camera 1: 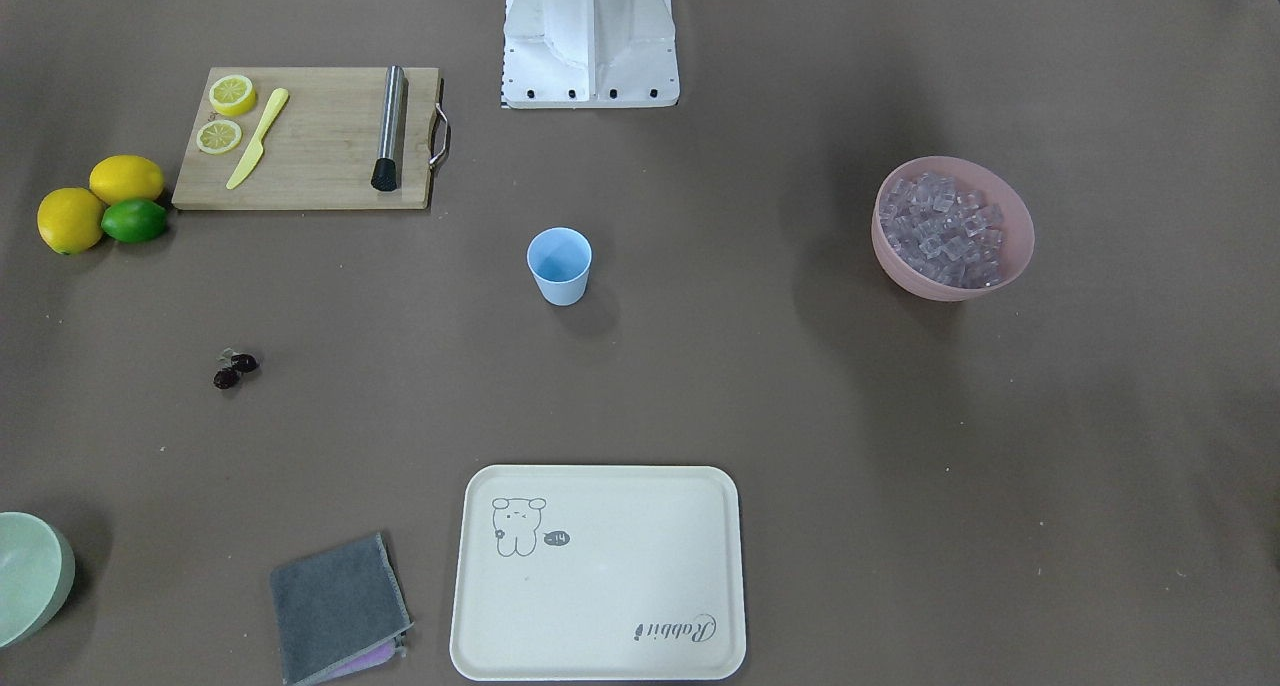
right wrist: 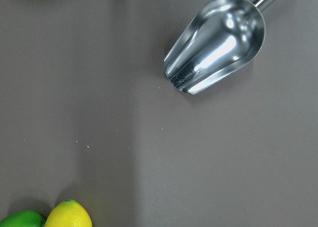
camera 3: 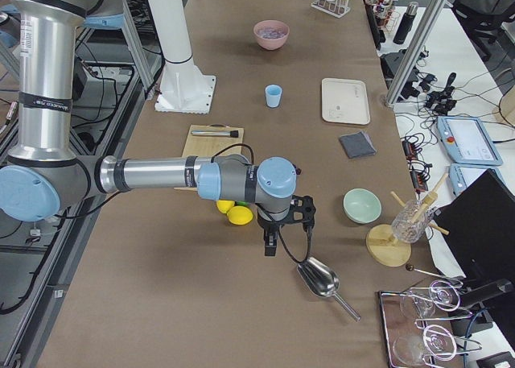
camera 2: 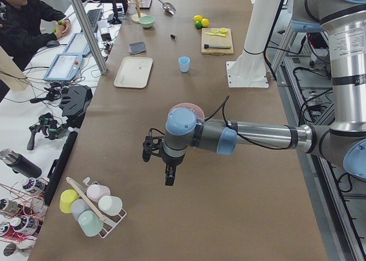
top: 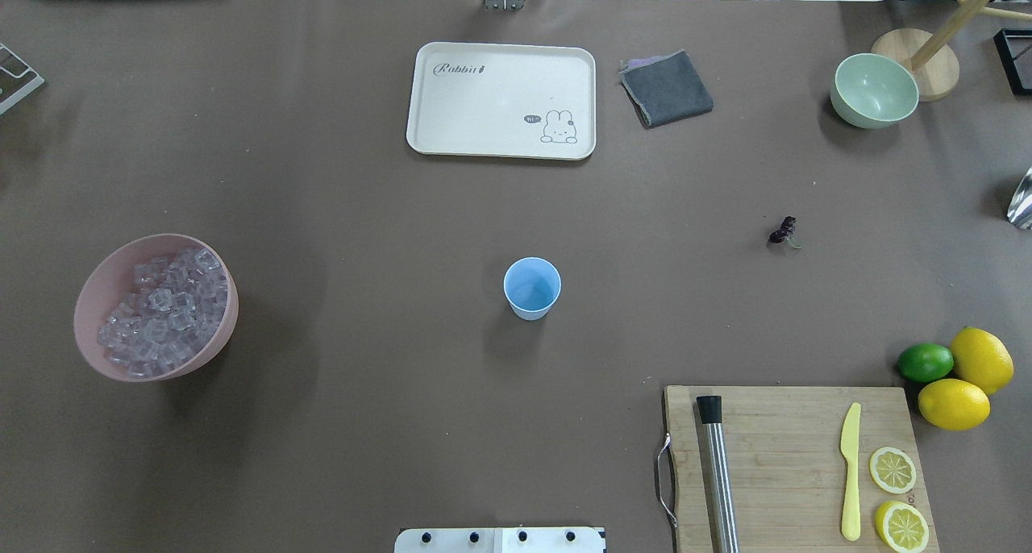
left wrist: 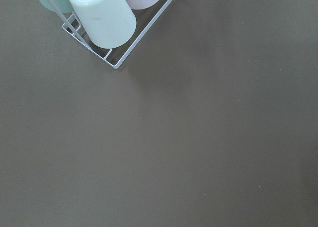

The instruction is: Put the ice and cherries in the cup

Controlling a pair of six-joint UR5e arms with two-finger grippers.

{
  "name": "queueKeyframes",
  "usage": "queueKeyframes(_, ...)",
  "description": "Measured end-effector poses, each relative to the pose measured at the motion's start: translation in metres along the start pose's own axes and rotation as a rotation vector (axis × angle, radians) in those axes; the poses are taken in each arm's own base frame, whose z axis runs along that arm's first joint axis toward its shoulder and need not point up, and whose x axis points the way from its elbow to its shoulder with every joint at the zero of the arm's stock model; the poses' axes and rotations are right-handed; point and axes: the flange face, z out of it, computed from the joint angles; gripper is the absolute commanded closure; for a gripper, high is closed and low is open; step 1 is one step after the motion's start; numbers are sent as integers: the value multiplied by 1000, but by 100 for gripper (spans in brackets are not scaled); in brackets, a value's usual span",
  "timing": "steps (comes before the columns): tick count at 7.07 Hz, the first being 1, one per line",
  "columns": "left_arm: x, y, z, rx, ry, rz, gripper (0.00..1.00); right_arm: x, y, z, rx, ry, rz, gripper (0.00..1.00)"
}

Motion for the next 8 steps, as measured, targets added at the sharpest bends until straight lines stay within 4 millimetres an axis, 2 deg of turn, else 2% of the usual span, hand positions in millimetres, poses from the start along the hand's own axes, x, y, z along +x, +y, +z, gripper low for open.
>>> queueKeyframes(8, 2, -9, 0, 7, 0, -1, 2, -11, -13, -10, 24, -5, -16, 0)
